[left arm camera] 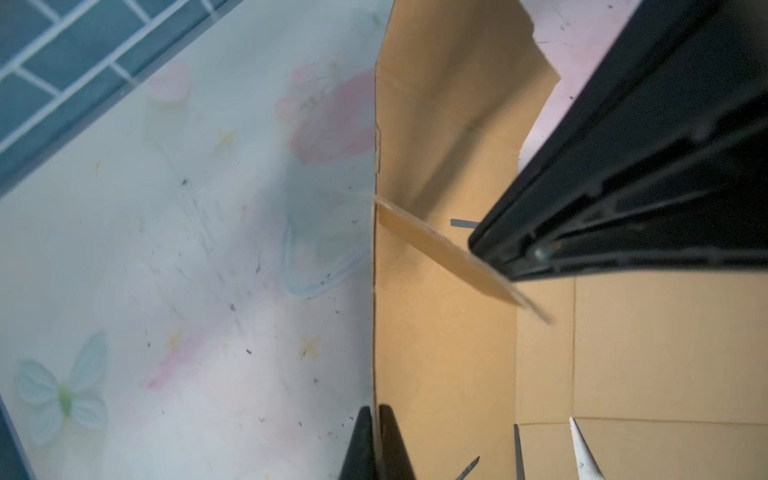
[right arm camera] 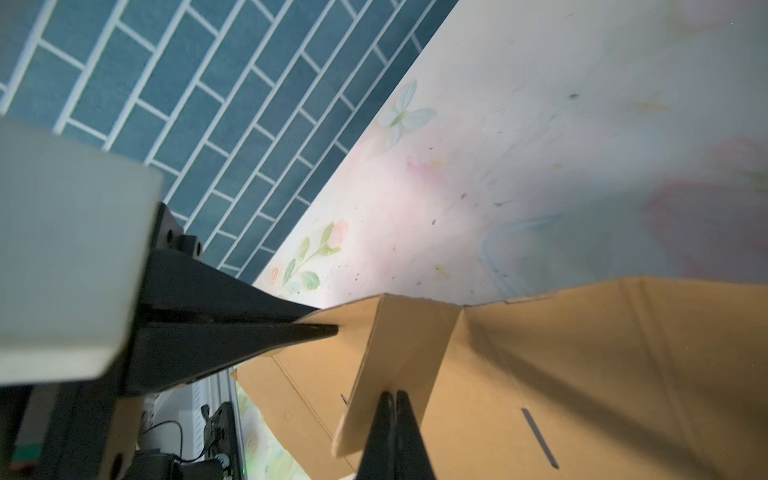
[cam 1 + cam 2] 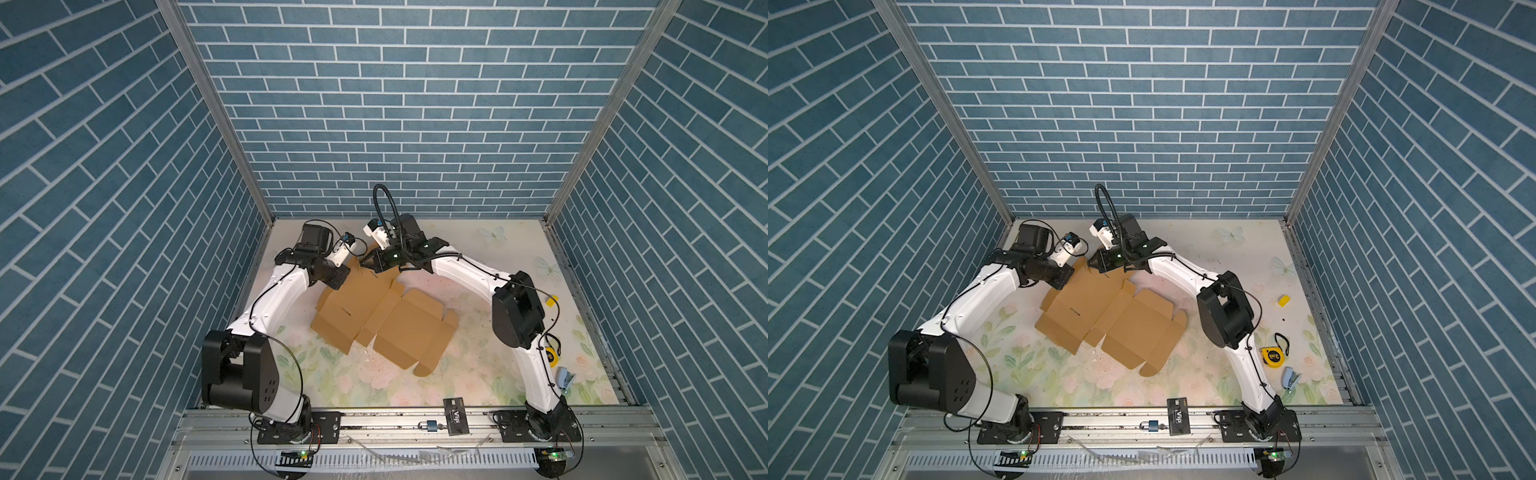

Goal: Fold the paper box

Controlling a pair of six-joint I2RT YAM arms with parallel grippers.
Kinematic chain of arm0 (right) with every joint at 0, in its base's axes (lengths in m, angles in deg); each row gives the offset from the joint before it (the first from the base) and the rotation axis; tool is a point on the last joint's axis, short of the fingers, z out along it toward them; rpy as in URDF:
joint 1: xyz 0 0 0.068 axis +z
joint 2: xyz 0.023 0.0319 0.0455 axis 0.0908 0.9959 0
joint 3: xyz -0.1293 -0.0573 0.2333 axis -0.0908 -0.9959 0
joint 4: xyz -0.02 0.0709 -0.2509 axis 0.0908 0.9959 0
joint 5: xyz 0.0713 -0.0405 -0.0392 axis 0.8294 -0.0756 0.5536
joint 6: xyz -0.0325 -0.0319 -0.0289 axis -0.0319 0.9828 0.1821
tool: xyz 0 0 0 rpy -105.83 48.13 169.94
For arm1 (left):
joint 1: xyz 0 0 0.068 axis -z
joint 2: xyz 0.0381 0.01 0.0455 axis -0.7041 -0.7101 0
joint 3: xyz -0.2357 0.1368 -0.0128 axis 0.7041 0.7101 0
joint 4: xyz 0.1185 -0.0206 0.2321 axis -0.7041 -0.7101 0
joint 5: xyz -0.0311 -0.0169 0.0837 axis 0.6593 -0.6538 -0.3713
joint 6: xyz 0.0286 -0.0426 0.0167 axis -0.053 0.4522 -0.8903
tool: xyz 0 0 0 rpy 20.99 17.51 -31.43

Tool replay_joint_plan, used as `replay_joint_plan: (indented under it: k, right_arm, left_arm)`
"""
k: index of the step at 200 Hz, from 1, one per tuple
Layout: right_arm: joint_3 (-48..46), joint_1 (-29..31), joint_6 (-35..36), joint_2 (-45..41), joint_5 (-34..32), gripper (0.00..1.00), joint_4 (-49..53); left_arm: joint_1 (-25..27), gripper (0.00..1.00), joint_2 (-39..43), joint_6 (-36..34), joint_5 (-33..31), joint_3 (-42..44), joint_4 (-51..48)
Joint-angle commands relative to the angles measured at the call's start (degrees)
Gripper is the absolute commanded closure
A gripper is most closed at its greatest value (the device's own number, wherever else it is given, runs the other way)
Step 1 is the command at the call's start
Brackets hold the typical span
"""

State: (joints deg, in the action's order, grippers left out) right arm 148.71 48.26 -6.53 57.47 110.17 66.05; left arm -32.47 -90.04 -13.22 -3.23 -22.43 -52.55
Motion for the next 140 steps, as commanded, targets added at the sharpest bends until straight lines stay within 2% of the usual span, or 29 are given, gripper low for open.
replay_joint_plan:
  k: [1, 20, 57, 75, 97, 140]
  right_arm:
    - [-9.75, -4.95, 1.98, -12.56, -5.77, 1.0, -7.63]
    - [-18.28, -8.32, 5.31, -19.78, -8.52, 0.97, -9.79]
    - [-25.69, -15.06, 8.19, -28.15, -10.76, 0.88, -6.6]
    - [-29.31, -17.65, 9.25, -30.78, -12.1, 0.85, -8.72]
    - [-30.74, -19.75, 9.58, -30.5, -12.75, 0.82, -10.04]
    - [-29.82, -21.24, 12.91, -24.02, -10.12, 0.78, -13.69]
  left_arm:
    - [4.68, 1.0, -1.32, -10.14, -1.24, -4.22, -2.42]
    - [6.23, 1.0, -1.2, -14.97, -0.24, -4.48, -0.12]
    - [8.38, 1.0, -2.31, -21.41, 0.86, -10.13, -0.49]
    - [9.29, 1.0, -3.74, -25.84, -1.79, -11.6, 0.85]
    - [11.37, 1.0, -4.06, -31.99, -4.73, -12.47, 2.56]
    - [12.2, 1.0, -3.53, -38.58, -4.82, -11.69, 8.13]
